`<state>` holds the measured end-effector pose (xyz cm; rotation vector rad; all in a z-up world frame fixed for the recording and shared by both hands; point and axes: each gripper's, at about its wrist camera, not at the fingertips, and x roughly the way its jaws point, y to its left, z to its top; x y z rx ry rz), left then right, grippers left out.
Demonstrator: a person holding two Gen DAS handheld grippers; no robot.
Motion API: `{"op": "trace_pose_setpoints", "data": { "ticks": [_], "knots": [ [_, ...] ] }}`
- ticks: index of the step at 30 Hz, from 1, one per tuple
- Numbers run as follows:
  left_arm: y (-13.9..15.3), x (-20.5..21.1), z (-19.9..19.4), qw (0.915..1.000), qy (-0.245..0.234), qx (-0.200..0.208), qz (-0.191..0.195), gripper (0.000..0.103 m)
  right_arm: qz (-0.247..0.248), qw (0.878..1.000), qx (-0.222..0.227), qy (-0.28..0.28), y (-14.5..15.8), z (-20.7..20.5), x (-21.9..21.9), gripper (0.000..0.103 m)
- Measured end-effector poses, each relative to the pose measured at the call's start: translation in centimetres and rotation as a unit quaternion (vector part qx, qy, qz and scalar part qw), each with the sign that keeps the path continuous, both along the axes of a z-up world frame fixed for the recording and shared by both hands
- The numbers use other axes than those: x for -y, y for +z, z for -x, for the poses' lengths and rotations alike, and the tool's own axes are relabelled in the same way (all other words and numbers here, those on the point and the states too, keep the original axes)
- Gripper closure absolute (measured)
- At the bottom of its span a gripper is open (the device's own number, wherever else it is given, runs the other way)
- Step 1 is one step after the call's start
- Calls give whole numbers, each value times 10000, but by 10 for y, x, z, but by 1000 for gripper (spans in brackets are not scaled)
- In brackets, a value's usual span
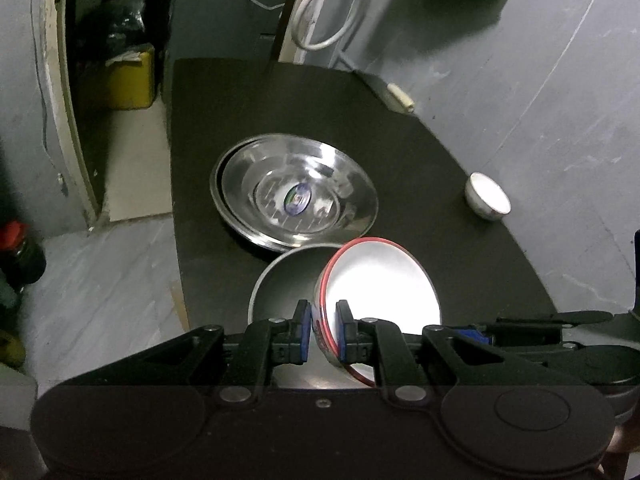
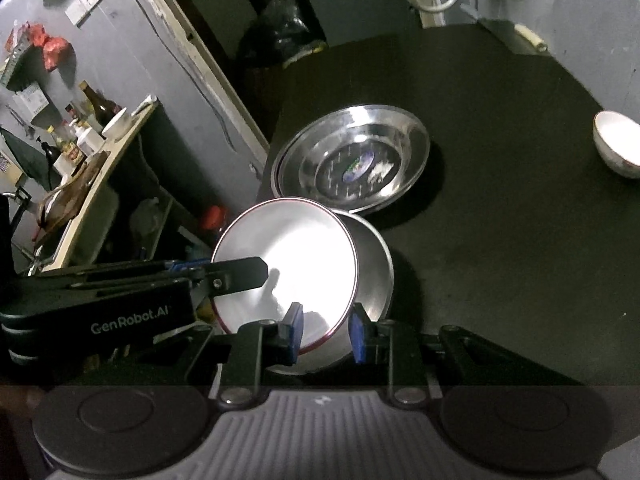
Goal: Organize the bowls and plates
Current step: 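Carry the white bowl with both grippers and lower it into the steel bowl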
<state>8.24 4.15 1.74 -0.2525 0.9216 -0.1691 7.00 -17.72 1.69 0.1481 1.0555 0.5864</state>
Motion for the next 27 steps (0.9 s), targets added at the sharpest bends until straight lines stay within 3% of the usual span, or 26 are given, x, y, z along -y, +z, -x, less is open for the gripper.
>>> {"op": "trace_pose_setpoints", "data": {
  "ticks": [10, 27],
  "knots": [
    [-13, -1, -13, 9987, 196, -455, -147, 89, 113, 9994, -196, 260, -6, -17, -9, 74],
    [-25, -2, -24, 9963, 340, -778, -155, 88, 172, 9979, -394, 484, -11, -26, -16, 74]
  ]
}}
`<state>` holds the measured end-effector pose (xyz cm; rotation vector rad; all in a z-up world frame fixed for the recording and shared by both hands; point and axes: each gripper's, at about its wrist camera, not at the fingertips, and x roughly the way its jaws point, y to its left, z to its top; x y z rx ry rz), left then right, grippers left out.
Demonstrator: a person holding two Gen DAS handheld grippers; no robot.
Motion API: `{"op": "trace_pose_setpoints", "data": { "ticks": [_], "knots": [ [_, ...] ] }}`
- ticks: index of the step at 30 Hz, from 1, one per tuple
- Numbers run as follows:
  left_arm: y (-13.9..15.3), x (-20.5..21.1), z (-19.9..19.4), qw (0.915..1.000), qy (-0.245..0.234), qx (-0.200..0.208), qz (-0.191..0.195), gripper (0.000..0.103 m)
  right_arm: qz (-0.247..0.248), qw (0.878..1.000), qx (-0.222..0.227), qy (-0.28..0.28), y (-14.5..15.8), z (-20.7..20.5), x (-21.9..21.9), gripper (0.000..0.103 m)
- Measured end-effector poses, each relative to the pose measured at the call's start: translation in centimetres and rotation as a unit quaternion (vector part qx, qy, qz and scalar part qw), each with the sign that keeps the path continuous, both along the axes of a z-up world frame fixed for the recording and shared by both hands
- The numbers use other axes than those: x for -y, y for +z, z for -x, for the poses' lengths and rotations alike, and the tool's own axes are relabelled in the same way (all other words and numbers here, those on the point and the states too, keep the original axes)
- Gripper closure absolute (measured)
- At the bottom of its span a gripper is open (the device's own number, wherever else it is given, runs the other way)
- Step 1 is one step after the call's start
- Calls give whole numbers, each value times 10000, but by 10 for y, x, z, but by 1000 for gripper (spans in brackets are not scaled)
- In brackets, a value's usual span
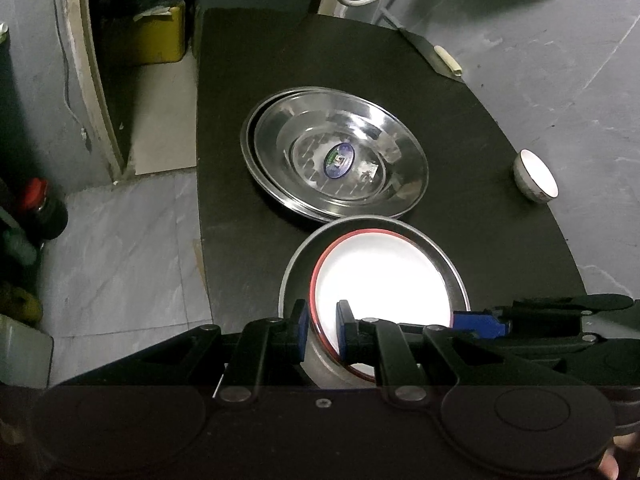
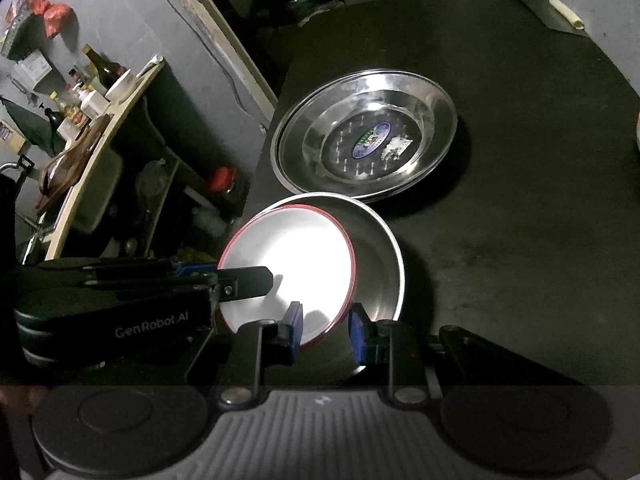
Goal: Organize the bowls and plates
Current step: 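Carry the white bowl with both grippers and lower it into the steel bowl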
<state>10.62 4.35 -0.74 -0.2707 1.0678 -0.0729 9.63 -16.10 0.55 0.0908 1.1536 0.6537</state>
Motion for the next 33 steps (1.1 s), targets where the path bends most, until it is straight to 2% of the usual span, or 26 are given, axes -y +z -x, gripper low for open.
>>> {"op": "trace_pose_setpoints", "data": {
  "ticks": [33],
  "knots": [
    [1, 2, 2, 9999, -108, -6, -8, 84, -11, 9998, -26, -201, 0, 1, 7, 73]
  ]
}}
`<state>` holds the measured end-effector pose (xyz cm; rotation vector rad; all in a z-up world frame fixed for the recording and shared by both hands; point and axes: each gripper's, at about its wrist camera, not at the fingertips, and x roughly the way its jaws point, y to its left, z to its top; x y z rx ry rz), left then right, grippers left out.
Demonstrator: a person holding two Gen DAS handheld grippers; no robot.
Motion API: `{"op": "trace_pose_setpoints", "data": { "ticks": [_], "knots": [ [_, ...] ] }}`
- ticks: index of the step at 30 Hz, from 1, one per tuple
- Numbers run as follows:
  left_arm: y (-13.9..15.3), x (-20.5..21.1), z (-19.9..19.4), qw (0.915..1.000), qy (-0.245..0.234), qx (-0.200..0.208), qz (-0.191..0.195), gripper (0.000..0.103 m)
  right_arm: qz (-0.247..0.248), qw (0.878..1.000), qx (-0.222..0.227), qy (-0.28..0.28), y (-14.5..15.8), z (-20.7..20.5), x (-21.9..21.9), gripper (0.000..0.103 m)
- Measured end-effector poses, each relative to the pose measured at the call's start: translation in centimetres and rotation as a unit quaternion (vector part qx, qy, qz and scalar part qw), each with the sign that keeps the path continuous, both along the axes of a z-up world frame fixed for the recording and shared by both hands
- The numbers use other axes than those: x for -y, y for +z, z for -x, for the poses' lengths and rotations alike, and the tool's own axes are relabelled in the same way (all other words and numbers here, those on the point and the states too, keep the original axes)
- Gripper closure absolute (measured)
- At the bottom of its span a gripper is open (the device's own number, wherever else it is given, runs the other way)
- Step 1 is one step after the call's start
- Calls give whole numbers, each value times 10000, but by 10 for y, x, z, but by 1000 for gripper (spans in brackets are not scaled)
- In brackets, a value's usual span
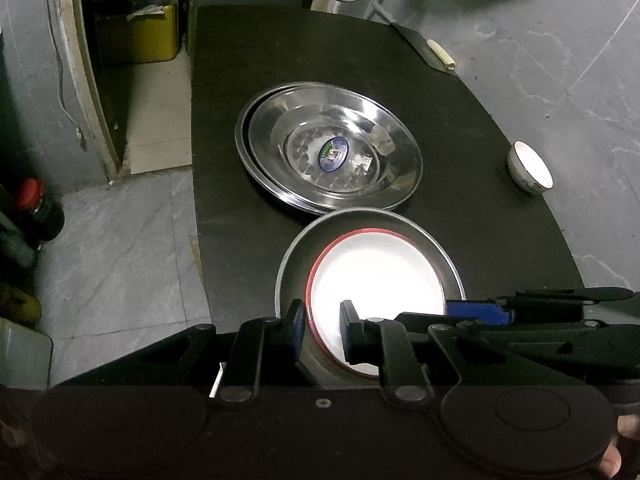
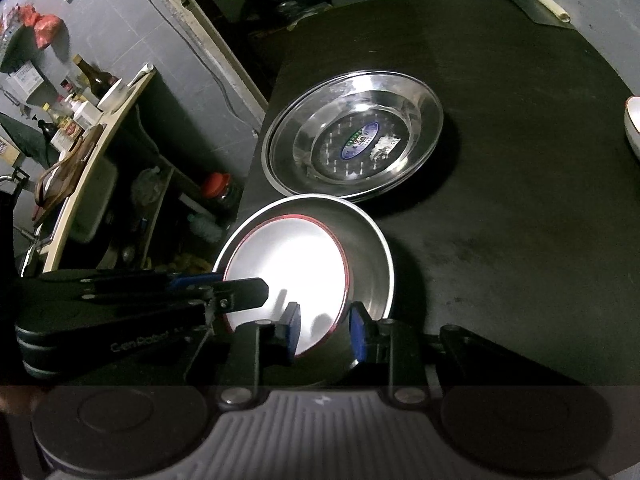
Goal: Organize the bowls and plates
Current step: 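Carry the white bowl with both grippers and lower it into the steel bowl, then open both grippers and raise them off the nested bowls, then move both grippers to the second red-rimmed white bowl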
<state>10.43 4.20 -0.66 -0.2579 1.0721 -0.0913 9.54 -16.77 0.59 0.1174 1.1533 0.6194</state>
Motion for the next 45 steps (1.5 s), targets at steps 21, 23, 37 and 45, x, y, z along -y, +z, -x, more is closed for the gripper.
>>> {"op": "trace_pose_setpoints", "data": {
  "ticks": [21, 23, 37, 45],
  "knots": [
    [27, -3, 3, 9981, 260, 545, -137, 33, -323, 9975, 506, -371, 15, -1, 27, 59],
    [29, 1, 1, 9973, 320, 612, -234, 23, -304, 9964, 590, -529, 15, -4, 35, 53],
    [18, 50, -48, 9978, 284, 319, -514, 1, -247, 9800, 621, -1874, -10, -29, 120, 1],
    [12, 105, -105, 9971, -290, 245, -667, 1, -298, 9520, 1022, -2869, -26, -46, 171, 0]
  ]
}}
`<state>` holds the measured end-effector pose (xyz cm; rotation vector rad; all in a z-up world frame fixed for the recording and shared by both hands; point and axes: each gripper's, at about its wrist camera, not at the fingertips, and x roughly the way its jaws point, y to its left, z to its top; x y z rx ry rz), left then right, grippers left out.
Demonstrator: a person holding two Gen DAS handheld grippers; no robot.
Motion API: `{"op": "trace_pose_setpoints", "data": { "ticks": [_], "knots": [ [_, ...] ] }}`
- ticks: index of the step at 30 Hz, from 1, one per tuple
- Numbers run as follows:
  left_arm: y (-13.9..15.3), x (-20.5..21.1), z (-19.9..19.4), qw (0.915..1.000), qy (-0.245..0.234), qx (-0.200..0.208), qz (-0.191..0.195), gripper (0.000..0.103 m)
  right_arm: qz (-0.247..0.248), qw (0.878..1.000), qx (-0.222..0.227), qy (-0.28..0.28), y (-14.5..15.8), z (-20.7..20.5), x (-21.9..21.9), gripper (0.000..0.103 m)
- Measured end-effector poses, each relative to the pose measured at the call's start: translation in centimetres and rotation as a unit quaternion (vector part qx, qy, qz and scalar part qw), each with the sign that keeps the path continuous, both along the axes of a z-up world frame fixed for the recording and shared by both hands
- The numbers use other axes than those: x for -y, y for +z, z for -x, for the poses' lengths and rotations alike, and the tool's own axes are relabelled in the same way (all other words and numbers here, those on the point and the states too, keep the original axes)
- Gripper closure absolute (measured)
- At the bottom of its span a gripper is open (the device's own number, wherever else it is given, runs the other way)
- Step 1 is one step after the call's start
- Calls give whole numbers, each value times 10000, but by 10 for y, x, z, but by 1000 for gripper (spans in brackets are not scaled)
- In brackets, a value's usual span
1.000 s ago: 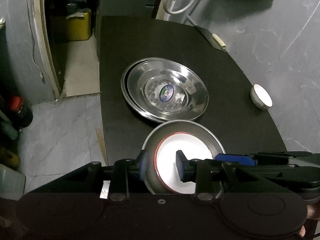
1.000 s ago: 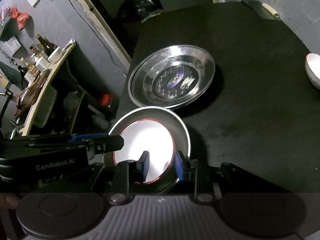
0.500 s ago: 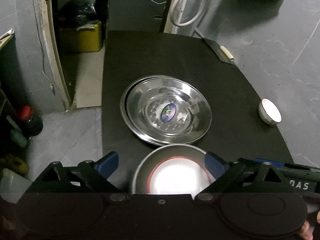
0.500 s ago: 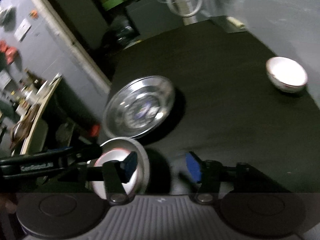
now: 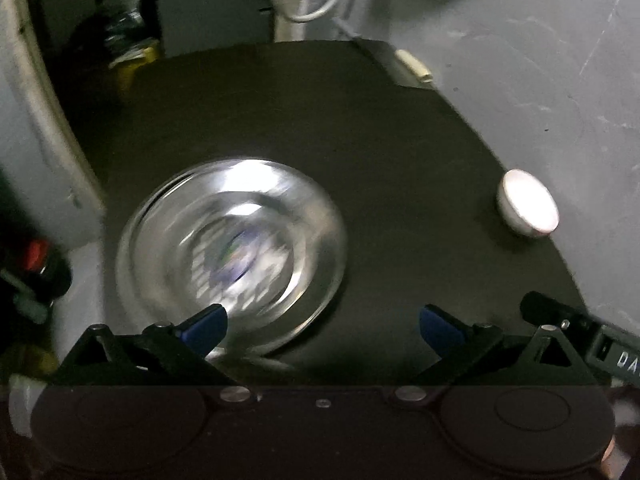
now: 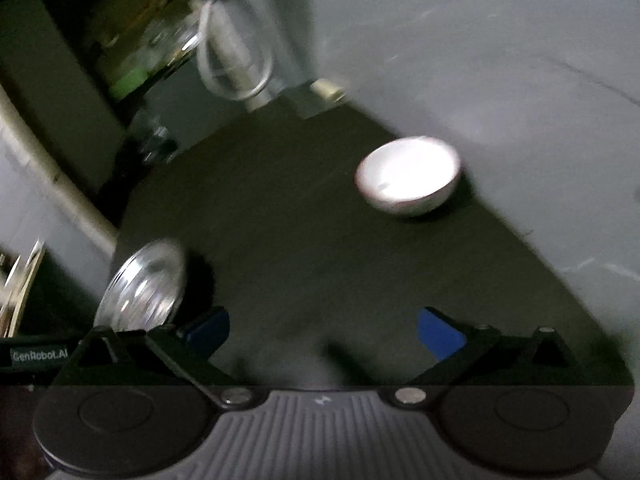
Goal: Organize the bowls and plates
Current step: 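Move both grippers to the second red-rimmed white bowl, then close both grippers on the second white bowl's rim and lift it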
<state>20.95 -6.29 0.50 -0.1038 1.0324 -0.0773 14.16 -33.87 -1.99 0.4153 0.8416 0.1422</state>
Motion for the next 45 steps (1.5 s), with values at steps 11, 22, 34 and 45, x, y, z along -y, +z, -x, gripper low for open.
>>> {"op": "trace_pose_setpoints", "data": {
  "ticks": [11, 22, 34, 45],
  "knots": [
    [-9, 90, -112, 9927, -1076, 486, 249, 1, -638, 9935, 227, -911, -38, -42, 45, 1],
    [-37, 128, -165, 9830, -1761, 329, 406, 3, -698, 9907, 323, -1124, -48, -75, 56, 29],
    [-50, 136, -165, 9774, -2000, 92, 675, 59, -611, 9917, 298, -1090, -52, -86, 51, 47],
    [-53, 141, -157, 9696, -2186, -69, 1100, 92, -481, 9938, 129, -997, -52, -90, 55, 59]
  ]
}}
